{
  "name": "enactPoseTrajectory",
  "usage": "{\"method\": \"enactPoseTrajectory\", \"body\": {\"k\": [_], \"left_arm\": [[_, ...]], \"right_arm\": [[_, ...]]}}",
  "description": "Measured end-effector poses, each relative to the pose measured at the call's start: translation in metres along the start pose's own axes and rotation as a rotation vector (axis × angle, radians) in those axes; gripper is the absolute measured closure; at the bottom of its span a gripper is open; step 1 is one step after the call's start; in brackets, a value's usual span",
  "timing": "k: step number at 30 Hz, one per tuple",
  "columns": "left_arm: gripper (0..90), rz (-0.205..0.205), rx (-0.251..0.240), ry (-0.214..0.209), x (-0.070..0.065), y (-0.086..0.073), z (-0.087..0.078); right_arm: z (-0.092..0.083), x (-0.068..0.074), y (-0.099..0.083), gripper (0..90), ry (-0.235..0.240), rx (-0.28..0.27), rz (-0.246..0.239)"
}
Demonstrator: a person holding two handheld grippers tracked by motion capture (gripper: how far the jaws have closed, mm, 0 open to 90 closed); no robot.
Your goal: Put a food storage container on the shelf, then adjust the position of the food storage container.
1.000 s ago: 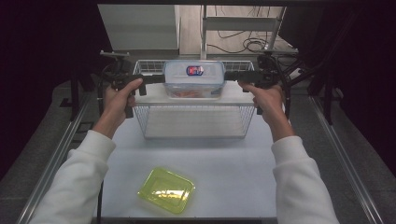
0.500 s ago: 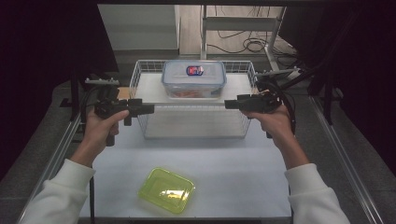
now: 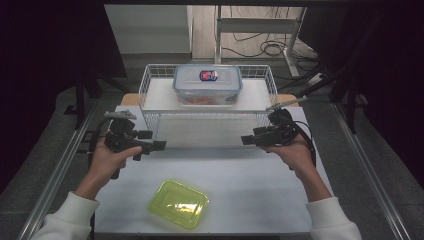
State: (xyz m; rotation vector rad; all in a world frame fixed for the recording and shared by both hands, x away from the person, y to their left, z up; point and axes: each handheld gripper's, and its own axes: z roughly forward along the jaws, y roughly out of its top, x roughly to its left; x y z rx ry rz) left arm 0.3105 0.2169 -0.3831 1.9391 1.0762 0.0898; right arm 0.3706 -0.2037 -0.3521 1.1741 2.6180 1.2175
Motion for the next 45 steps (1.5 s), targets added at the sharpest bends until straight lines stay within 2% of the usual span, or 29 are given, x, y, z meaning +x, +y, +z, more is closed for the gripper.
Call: {"method": "enactPoseTrajectory", "body": {"k": [4,5,9,18,24,28,29,30,36,38,43,45], "left_arm": [[22.1,0.01,0.024,0.013,0.0,-0.01,0.003],[22.2,0.018,0.042,0.018,-0.001,-0.017,0.006],[21.6,0.026,0.076,0.048,-0.001,-0.029,0.011],[20.1,0.041,0.112,0.059,-0.002,-0.041,0.014],[19.7,0.051,0.125,0.081,-0.006,-0.046,0.014],[20.3,0.068,0.12,0.094,-0.007,-0.055,0.012],[20.2,0.069,0.135,0.098,-0.007,-0.057,0.013],[20.3,0.084,0.171,0.118,-0.007,-0.063,0.014],[21.1,0.087,0.203,0.123,-0.005,-0.073,0.011],[21.7,0.095,0.205,0.141,-0.005,-0.075,0.009],[28.8,0.121,0.208,0.129,-0.01,-0.078,0.003],[30.6,0.132,0.212,0.126,-0.012,-0.079,0.003]], "right_arm": [[0.008,0.002,-0.012,32.2,-0.011,0.029,-0.018],[0.01,0.002,-0.016,32.1,-0.013,0.036,-0.025],[0.018,0.002,-0.029,32.1,-0.021,0.07,-0.041],[0.027,0.001,-0.051,32.1,0.001,0.085,-0.031],[0.031,0.002,-0.057,32.1,0.011,0.092,-0.036],[0.032,0.001,-0.062,32.1,-0.005,0.115,-0.041],[0.031,0.0,-0.064,32.1,-0.006,0.117,-0.04],[0.03,0.0,-0.065,32.1,-0.009,0.116,-0.036],[0.03,-0.001,-0.067,32.0,-0.008,0.117,-0.027],[0.031,0.001,-0.067,31.9,0.0,0.119,-0.032],[0.032,0.005,-0.067,31.9,0.01,0.119,-0.041],[0.035,0.003,-0.068,31.9,0.009,0.127,-0.031]]}}
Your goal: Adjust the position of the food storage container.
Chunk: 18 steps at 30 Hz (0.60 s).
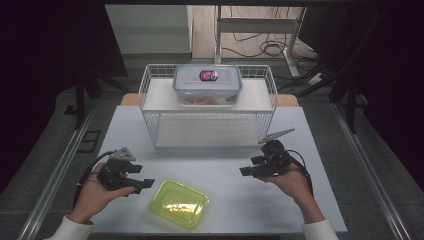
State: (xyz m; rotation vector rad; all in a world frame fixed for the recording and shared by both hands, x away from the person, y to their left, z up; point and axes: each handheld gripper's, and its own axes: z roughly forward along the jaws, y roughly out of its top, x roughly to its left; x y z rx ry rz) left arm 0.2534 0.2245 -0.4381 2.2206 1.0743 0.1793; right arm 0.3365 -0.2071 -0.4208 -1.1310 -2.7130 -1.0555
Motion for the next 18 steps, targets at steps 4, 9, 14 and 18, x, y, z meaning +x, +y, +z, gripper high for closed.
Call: {"method": "enactPoseTrajectory", "body": {"k": [4,9,14,18], "left_arm": [[33.0,0.013,0.004,-0.039,-0.001,-0.001,0.001],[46.7,0.079,-0.008,-0.146,-0.017,0.002,0.001],[69.2,0.15,0.029,-0.179,-0.036,0.004,0.005],[79.8,0.18,0.059,-0.217,-0.046,0.003,0.009]], "right_arm": [[0.003,-0.002,-0.002,31.8,-0.001,0.009,0.013],[0.004,-0.003,-0.001,31.2,0.0,0.01,0.014],[0.007,-0.005,-0.003,31.2,0.002,0.013,0.025],[0.007,-0.006,-0.004,31.2,0.001,0.014,0.032]]}}
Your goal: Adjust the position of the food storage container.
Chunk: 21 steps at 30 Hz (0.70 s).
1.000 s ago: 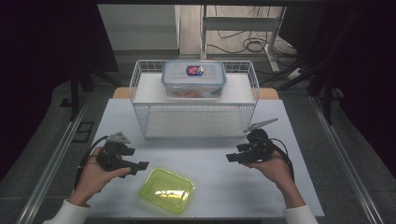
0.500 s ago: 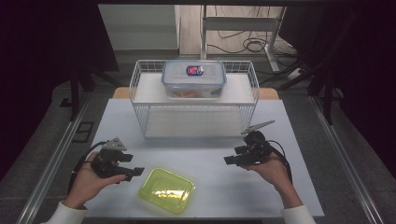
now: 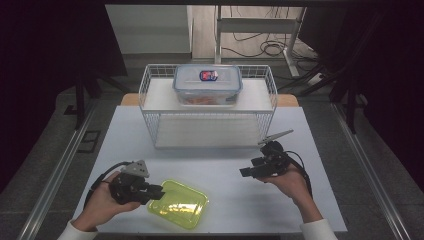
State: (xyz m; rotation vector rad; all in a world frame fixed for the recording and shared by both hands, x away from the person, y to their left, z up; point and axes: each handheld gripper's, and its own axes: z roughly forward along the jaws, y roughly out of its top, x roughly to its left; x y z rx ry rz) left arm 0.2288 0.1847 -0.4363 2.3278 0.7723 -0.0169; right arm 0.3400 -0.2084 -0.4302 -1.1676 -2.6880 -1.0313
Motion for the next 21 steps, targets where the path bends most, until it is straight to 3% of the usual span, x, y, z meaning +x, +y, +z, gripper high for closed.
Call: {"method": "enactPoseTrajectory", "body": {"k": [1,2,4,5,7,8,15,16,21], "left_arm": [[82.4,0.005,0.006,-0.017,-0.003,0.0,0.003],[86.3,0.026,0.028,-0.061,-0.01,-0.001,0.009],[88.7,0.041,0.046,-0.074,-0.014,-0.002,0.012],[89.4,0.078,0.076,-0.1,-0.022,-0.004,0.02],[89.6,0.093,0.093,-0.108,-0.026,-0.005,0.024],[89.6,0.124,0.124,-0.12,-0.032,-0.007,0.028],[89.8,0.165,0.198,-0.119,-0.043,-0.017,0.037],[89.7,0.173,0.229,-0.102,-0.045,-0.022,0.043],[89.7,0.161,0.255,-0.085,-0.045,-0.027,0.053]], "right_arm": [[0.0,0.0,0.0,31.2,0.0,-0.002,0.001],[0.0,-0.001,0.0,31.2,0.0,-0.004,0.002],[-0.001,-0.001,0.0,31.2,0.001,-0.004,0.003],[-0.001,-0.001,0.0,31.2,0.002,-0.004,0.002],[-0.001,-0.001,0.0,31.2,0.005,-0.005,0.001],[-0.001,-0.001,0.0,31.1,0.006,-0.005,-0.001],[0.0,-0.001,-0.001,31.0,0.006,-0.003,0.003],[0.0,-0.001,-0.001,31.1,0.01,-0.002,0.006],[-0.001,-0.002,-0.001,31.0,0.011,-0.007,0.01]]}}
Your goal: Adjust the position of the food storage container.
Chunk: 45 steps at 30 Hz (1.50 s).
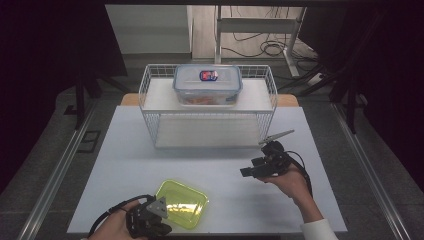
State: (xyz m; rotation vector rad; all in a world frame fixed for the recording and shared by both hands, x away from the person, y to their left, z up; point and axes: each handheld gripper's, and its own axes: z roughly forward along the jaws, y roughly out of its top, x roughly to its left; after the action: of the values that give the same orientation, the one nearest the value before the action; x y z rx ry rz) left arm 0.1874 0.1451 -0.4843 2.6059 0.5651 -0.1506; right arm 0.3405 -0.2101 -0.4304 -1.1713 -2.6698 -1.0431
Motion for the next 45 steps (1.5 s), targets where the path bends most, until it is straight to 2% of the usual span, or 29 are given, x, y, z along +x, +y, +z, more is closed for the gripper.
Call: {"method": "enactPoseTrajectory", "body": {"k": [4,5,6,7,9,10,15,18,22,23,32,36,40,42,43,45], "left_arm": [[89.7,-0.018,0.001,0.033,0.003,0.003,0.006],[89.7,-0.036,-0.006,0.03,0.006,0.004,0.007],[89.7,-0.036,-0.006,0.03,0.006,0.004,0.007],[89.7,-0.059,-0.017,0.037,0.01,0.006,0.009],[89.8,-0.065,-0.016,0.044,0.011,0.007,0.01],[89.8,-0.106,-0.044,0.049,0.013,0.01,0.013],[89.7,-0.135,-0.052,0.058,0.018,0.02,0.017],[89.7,-0.164,-0.041,0.079,0.02,0.03,0.024],[89.7,-0.18,-0.045,0.089,0.025,0.036,0.027],[89.7,-0.194,-0.055,0.094,0.028,0.04,0.029],[89.8,-0.216,-0.051,0.103,0.046,0.052,0.035],[89.7,-0.202,-0.045,0.09,0.044,0.05,0.035],[89.6,-0.201,-0.07,0.084,0.034,0.039,0.026],[89.5,-0.219,-0.097,0.097,0.03,0.023,0.011],[89.5,-0.219,-0.097,0.097,0.03,0.023,0.011],[89.4,-0.255,-0.127,0.12,0.032,0.013,0.0]], "right_arm": [[0.001,0.0,0.0,30.9,0.0,0.005,0.0],[0.001,0.0,0.0,30.9,0.0,0.006,0.0],[0.001,0.0,0.0,30.9,-0.001,0.006,0.0],[0.001,0.0,0.0,30.9,-0.002,0.006,0.001],[0.0,-0.001,0.0,30.8,-0.002,0.005,0.002],[0.0,-0.001,0.0,30.8,-0.002,0.005,0.001],[-0.001,-0.001,0.0,30.7,0.0,0.005,0.002],[-0.001,-0.001,0.0,30.6,0.0,0.008,0.001],[-0.001,-0.001,0.0,30.5,-0.003,0.013,0.002],[0.0,-0.001,0.0,30.5,-0.004,0.013,0.003],[0.002,-0.002,-0.001,30.4,-0.004,0.024,0.008],[0.001,-0.002,-0.001,30.4,-0.004,0.022,0.008],[0.0,-0.003,-0.002,30.4,-0.005,0.02,0.01],[-0.002,-0.002,-0.002,30.4,-0.003,0.017,0.009],[-0.002,-0.002,-0.002,30.4,-0.003,0.017,0.009],[-0.004,-0.003,-0.002,30.4,-0.006,0.01,0.009]]}}
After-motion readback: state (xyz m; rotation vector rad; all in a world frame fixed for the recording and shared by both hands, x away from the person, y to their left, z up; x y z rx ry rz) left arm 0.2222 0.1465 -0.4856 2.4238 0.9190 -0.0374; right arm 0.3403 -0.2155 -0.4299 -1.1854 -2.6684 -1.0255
